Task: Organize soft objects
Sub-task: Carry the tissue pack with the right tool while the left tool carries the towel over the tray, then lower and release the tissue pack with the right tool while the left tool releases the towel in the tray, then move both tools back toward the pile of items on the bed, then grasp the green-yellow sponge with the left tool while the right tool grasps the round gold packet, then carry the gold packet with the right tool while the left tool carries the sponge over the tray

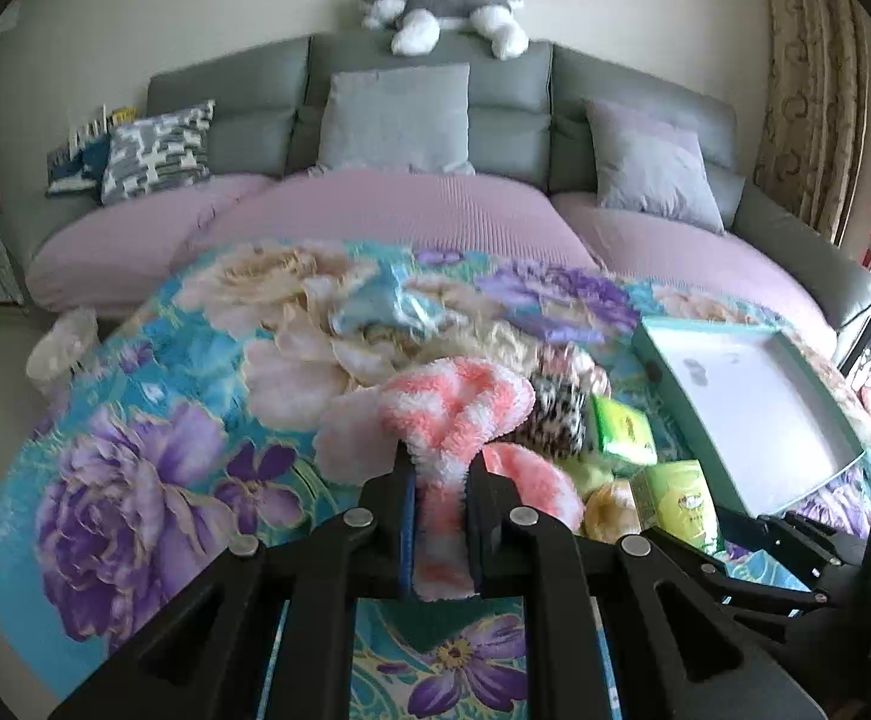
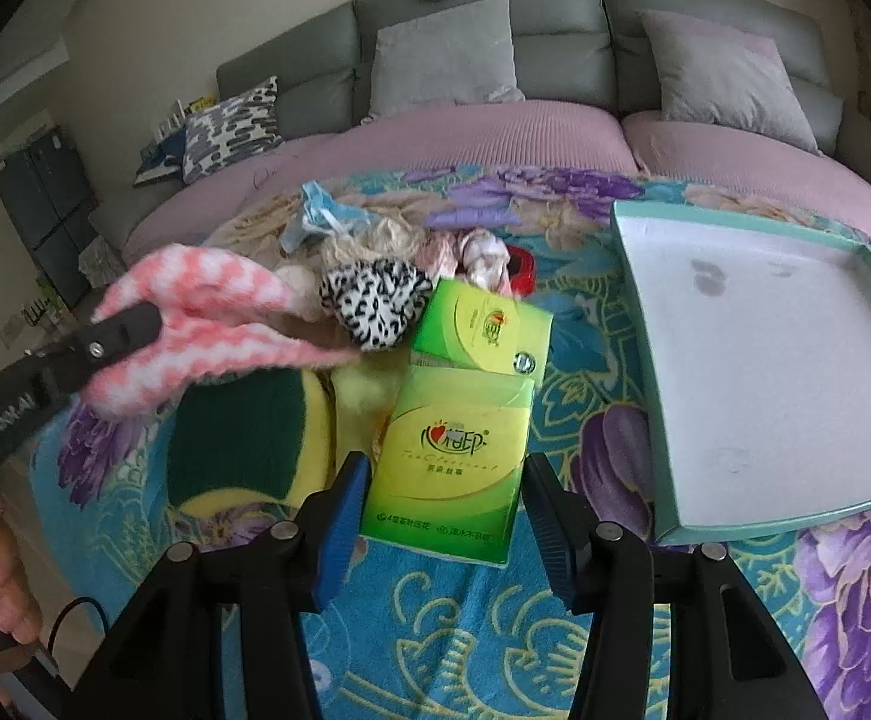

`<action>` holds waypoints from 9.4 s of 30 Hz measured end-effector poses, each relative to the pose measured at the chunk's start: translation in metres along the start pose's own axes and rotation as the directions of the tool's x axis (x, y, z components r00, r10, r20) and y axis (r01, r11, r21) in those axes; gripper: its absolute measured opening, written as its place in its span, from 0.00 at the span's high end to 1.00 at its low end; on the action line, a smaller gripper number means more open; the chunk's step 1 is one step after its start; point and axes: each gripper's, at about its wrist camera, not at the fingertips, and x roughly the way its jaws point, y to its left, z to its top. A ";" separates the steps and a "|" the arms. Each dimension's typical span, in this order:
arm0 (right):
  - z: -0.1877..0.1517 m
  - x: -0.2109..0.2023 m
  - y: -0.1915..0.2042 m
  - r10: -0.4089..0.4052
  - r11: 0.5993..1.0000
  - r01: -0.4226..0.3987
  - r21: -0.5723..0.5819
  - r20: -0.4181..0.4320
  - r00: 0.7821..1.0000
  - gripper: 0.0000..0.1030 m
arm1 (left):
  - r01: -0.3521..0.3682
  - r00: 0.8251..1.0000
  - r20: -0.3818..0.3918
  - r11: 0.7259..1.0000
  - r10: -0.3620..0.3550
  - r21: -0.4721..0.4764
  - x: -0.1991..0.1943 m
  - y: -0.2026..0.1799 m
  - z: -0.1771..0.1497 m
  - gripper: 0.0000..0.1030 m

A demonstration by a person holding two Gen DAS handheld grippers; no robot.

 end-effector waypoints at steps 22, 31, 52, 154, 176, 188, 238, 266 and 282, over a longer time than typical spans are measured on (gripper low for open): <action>0.053 -0.042 -0.064 -0.090 0.987 0.067 0.147 0.154 0.984 0.47 | 0.142 0.978 0.147 0.989 -0.148 0.050 -0.013 -0.070 0.075 0.87; 0.058 -0.040 -0.123 -0.232 0.951 0.203 0.235 0.104 0.967 0.47 | 0.260 0.962 0.071 0.963 -0.265 0.070 0.025 -0.133 0.070 0.86; 0.039 -0.044 -0.231 -0.453 0.815 0.393 0.426 0.043 0.891 0.47 | 0.307 0.950 0.032 0.947 -0.311 0.100 0.094 -0.219 0.053 0.86; 0.062 -0.058 -0.137 -0.272 0.946 0.248 0.207 0.100 0.957 0.00 | -0.012 0.999 -0.051 0.988 0.004 -0.152 0.059 -0.088 0.040 0.03; 0.048 -0.007 -0.026 -0.024 1.000 0.024 0.004 0.007 1.000 0.00 | -0.180 0.969 -0.220 0.936 0.115 -0.302 0.050 0.018 -0.008 0.04; 0.027 0.032 -0.008 -0.018 0.999 0.014 -0.042 -0.111 0.994 0.01 | -0.145 0.957 -0.287 0.923 0.039 -0.356 0.068 0.024 -0.025 0.04; 0.016 0.055 0.007 0.015 0.993 -0.036 -0.109 -0.194 0.981 0.48 | -0.110 0.929 -0.370 0.968 0.020 -0.224 0.099 -0.003 -0.030 0.03; 0.022 0.042 -0.009 0.006 0.998 -0.017 -0.068 -0.159 0.987 0.48 | -0.039 0.944 -0.329 0.975 -0.036 -0.219 0.087 0.002 -0.027 0.03; 0.046 -0.010 -0.060 -0.054 0.996 0.054 0.065 0.000 0.999 0.48 | 0.049 0.981 -0.173 0.977 -0.086 -0.205 0.049 -0.026 0.009 0.03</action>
